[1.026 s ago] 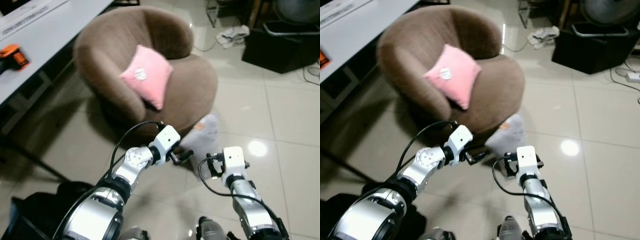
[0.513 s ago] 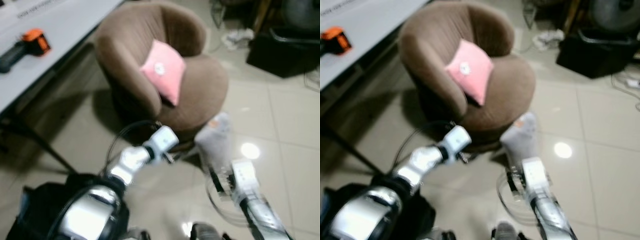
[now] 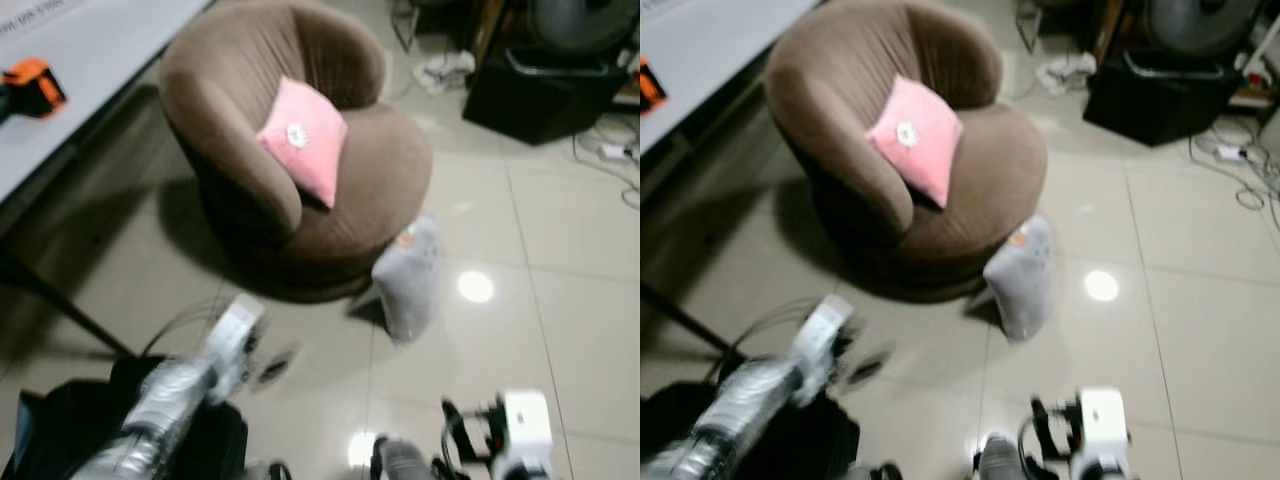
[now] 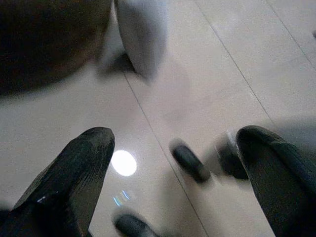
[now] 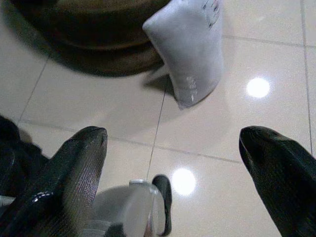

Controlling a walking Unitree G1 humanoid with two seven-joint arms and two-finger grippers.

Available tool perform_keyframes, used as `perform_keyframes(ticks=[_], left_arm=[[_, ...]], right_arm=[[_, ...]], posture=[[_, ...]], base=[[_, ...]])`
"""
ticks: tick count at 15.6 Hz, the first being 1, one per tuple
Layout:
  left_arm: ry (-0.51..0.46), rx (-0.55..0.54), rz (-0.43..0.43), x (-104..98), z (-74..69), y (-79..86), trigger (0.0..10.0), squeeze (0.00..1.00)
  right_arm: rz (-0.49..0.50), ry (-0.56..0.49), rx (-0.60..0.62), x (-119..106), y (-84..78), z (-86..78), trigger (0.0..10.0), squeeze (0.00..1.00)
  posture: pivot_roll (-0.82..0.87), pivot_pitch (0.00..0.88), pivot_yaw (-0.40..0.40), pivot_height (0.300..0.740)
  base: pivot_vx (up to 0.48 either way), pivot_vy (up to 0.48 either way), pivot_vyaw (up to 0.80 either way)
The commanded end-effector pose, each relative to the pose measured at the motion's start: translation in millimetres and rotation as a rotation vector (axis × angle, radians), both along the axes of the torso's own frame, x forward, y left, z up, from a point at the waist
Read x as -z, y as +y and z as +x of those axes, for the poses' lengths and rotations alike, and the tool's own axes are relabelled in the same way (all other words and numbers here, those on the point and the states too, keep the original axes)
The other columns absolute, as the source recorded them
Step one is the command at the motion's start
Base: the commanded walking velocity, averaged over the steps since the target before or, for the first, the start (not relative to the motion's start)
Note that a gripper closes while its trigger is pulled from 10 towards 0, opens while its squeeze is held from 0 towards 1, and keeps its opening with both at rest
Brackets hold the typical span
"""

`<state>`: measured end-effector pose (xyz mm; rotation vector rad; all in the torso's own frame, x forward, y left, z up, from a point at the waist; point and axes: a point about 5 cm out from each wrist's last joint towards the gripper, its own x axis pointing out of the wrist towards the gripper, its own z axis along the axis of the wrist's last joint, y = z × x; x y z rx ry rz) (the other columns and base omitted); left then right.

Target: Move the pillow to the sofa from floor

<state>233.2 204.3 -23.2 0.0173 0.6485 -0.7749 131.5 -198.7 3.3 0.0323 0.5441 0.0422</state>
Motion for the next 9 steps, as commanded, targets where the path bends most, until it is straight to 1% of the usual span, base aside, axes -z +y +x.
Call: perform_keyframes(ticks=[1,2,3,4,5,6,8,9], left_arm=[[-0.047,0.032,-0.038,-7.0,1.0,2.7,10.0,0.00],[-0.072,0.005,-0.047,-8.8,1.1,4.9,10.0,0.00],[-0.081,-0.004,-0.056,-10.3,2.8,3.7,10.0,0.00],[-0.135,0.007,-0.074,-17.7,11.5,-5.4,10.0,0.00],[-0.157,0.016,-0.084,-21.5,15.1,-9.3,10.0,0.00],[-0.208,0.034,-0.118,-33.9,27.9,-20.3,10.0,0.00],[-0.260,0.064,-0.125,-43.0,34.3,-26.4,10.0,0.00],[-0.270,0.067,-0.123,-45.9,36.5,-26.6,10.0,0.00]], right_arm=[[0.006,-0.025,0.002,-8.1,3.1,3.3,10.0,0.00],[0.005,-0.028,-0.001,-10.6,6.2,4.0,10.0,0.00],[0.004,-0.030,-0.004,-11.2,7.6,4.5,10.0,0.00],[0.001,-0.034,-0.010,-11.8,10.9,5.5,10.0,0.00],[0.000,-0.037,-0.013,-12.1,11.9,5.9,10.0,0.00],[0.000,-0.046,-0.015,-13.1,15.2,7.4,10.0,0.00],[0.001,-0.055,-0.009,-14.5,18.2,7.8,10.0,0.00],[0.003,-0.055,-0.005,-15.3,19.5,8.0,10.0,0.00]], posture=[[-0.29,0.151,0.045,0.740],[-0.29,0.152,0.041,0.740],[-0.28,0.151,0.040,0.740],[-0.28,0.150,0.037,0.740],[-0.28,0.150,0.037,0.740],[-0.28,0.150,0.035,0.740],[-0.28,0.154,0.036,0.740],[-0.28,0.158,0.037,0.740]], base=[[0.000,0.000,0.00],[0.000,0.000,0.00],[0.000,0.000,0.00],[0.000,0.000,0.00],[0.000,0.000,0.00],[0.000,0.000,0.00],[0.000,0.000,0.00],[0.000,0.000,0.00]])
